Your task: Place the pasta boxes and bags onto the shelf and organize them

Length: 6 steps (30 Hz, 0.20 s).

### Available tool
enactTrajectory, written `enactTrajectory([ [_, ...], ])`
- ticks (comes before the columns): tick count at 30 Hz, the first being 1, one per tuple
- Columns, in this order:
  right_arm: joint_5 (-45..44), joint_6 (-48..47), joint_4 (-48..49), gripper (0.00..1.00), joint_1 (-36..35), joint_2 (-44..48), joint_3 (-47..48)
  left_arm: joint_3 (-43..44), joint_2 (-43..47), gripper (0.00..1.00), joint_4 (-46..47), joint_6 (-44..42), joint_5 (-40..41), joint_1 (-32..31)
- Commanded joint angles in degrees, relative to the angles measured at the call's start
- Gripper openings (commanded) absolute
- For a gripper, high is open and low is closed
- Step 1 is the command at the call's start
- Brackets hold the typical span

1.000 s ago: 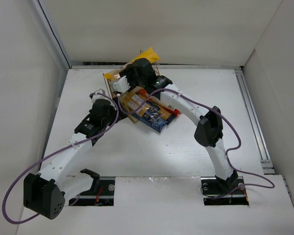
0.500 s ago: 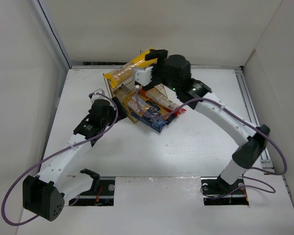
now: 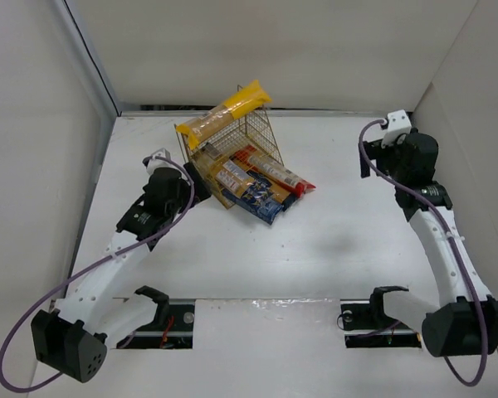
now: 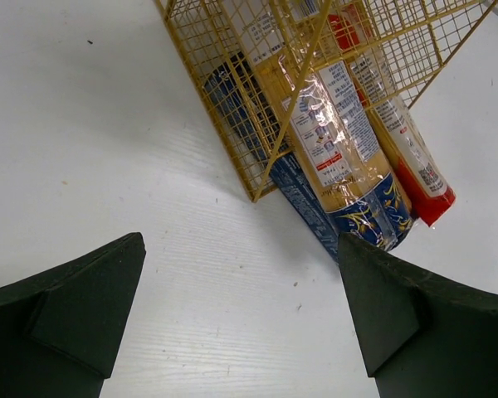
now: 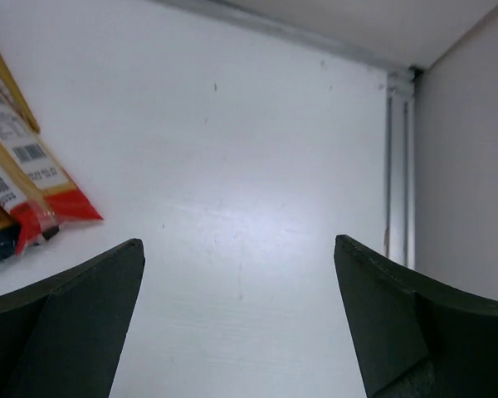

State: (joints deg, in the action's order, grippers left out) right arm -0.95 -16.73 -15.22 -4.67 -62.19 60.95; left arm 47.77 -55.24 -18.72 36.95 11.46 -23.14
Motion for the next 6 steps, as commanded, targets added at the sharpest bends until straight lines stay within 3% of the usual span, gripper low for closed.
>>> enactTrajectory([
  [1,12.98,7.34,-2.7,1.0,5.97,0.67,-1.44,2.42,1.98,1.0,-1.93,1.37,2.42,0.11],
  [3,17.1,5.58,-3.23,1.0,7.91,1.29,-2.06,2.42,1.98,1.0,-1.93,1.37,2.42,0.11],
  [6,16.51,5.04,-3.23,1.0,9.24,3.56,-2.59,2.94,1.98,1.0,-3.43,1.9,3.56,0.11],
])
